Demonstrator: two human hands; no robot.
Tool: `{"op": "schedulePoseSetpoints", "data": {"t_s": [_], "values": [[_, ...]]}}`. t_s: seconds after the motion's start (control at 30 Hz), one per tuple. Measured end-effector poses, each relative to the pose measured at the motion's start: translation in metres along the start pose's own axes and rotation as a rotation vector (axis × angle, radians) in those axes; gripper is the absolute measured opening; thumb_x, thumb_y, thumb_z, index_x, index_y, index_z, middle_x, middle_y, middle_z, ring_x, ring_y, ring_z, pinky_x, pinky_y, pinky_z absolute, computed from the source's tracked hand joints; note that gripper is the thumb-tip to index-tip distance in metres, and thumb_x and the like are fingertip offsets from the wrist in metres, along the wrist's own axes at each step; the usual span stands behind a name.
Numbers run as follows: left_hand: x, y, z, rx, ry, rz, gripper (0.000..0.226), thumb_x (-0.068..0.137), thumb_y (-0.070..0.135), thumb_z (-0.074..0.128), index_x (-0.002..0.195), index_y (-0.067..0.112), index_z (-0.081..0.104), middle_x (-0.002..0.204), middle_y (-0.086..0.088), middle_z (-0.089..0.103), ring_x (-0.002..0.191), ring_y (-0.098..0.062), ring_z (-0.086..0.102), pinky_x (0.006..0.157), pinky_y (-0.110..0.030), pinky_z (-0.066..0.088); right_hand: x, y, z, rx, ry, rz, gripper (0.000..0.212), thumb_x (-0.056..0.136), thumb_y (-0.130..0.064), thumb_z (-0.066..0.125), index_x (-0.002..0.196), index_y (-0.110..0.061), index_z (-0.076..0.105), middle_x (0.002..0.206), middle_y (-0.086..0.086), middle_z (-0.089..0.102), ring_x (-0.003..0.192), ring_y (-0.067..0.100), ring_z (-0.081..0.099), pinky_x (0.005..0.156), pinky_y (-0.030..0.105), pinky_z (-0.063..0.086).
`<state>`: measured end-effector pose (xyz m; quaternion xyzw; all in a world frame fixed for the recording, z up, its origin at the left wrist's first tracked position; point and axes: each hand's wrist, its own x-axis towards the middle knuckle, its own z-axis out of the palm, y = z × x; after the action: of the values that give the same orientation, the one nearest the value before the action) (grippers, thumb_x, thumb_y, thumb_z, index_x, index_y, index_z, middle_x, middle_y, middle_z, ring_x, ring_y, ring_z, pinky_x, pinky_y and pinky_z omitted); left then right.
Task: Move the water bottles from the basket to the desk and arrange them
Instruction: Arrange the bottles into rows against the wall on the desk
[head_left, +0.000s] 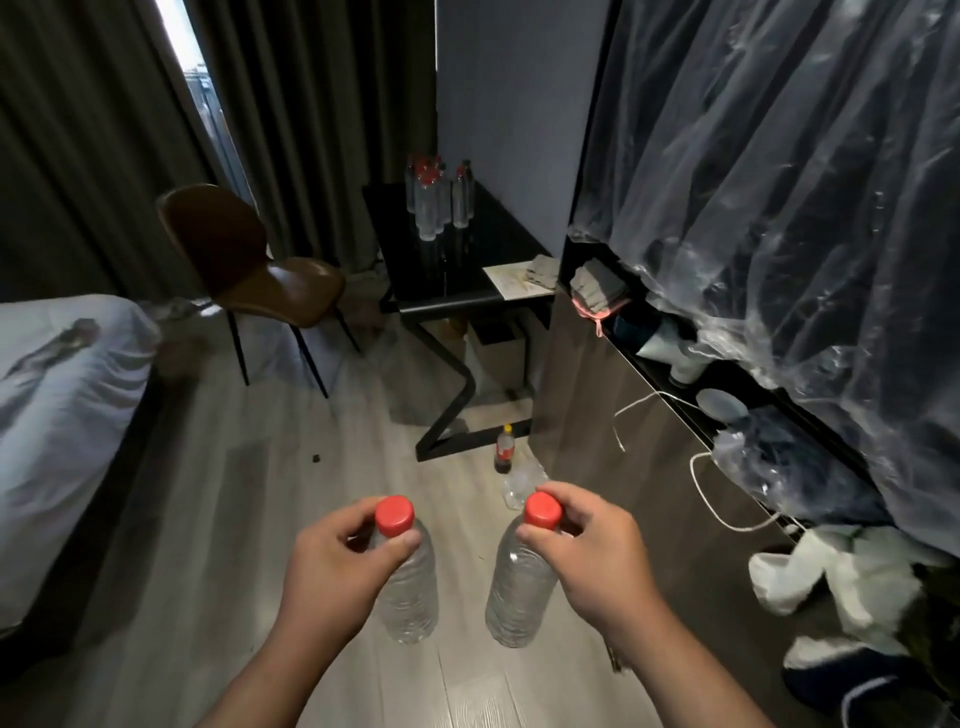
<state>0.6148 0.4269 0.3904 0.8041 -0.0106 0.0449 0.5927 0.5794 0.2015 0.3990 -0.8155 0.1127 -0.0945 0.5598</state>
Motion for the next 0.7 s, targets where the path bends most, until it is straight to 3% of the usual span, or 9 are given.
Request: {"op": "schedulePoseSetpoints", "data": {"t_s": [0.13,0.23,0.33,0.5,0.63,0.7], "values": [[0.057,0.006,0.007,-0.010,0.074,-0.016,0.031,0.068,0.008,0.083,0.088,0.030,0.075,0.085,0.015,0.074,0.083,-0.007,0.068,0.078,-0.024,0.050,0.067,-0.008,0.009,-0.016,-0.027,-0.027,0.037,0.069,-0.013,0.083,0.079,-0.044,0.066,0.084,-0.022,0.070,0.085,-0.005,0.064,0.075,0.012,0.047],[0.091,0.012,0.009,-0.008,0.087,0.005,0.030,0.069,0.004,0.082,0.086,0.028,0.075,0.084,0.015,0.074,0.080,-0.003,0.068,0.075,-0.018,0.049,0.106,-0.012,0.017,-0.030,-0.025,-0.027,0.032,0.068,-0.018,0.082,0.094,-0.034,0.071,0.090,-0.017,0.072,0.090,-0.002,0.065,0.081,0.020,0.051],[0.125,0.016,0.009,-0.012,0.098,0.016,0.033,0.069,0.002,0.081,0.082,0.031,0.073,0.082,0.018,0.073,0.077,0.002,0.067,0.072,-0.010,0.049,0.143,-0.018,0.025,-0.042,-0.023,-0.043,0.032,0.067,-0.018,0.081,0.095,-0.030,0.073,0.091,-0.014,0.073,0.091,0.003,0.066,0.084,0.026,0.053],[0.191,0.011,0.006,-0.027,0.071,0.010,0.029,0.069,0.004,0.082,0.083,0.029,0.075,0.083,0.012,0.075,0.080,-0.004,0.068,0.075,-0.020,0.048,0.204,-0.032,0.044,-0.043,-0.021,-0.055,0.038,0.068,-0.014,0.085,0.093,-0.037,0.068,0.088,-0.022,0.070,0.089,-0.009,0.063,0.079,0.010,0.046],[0.258,0.000,0.002,-0.044,0.068,0.022,0.027,0.069,0.001,0.081,0.082,0.025,0.075,0.081,0.011,0.074,0.076,-0.001,0.067,0.071,-0.009,0.048,0.259,-0.039,0.073,-0.044,-0.040,-0.046,0.040,0.070,-0.011,0.083,0.085,-0.043,0.064,0.084,-0.029,0.069,0.086,-0.011,0.063,0.075,0.005,0.045],[0.295,-0.007,-0.001,-0.044,0.069,0.028,0.028,0.069,0.000,0.079,0.081,0.025,0.075,0.079,0.014,0.074,0.073,0.004,0.065,0.068,-0.005,0.046,0.291,-0.043,0.091,-0.063,-0.036,-0.040,0.039,0.069,-0.013,0.084,0.092,-0.040,0.067,0.086,-0.024,0.070,0.088,-0.012,0.063,0.077,0.006,0.045]]}}
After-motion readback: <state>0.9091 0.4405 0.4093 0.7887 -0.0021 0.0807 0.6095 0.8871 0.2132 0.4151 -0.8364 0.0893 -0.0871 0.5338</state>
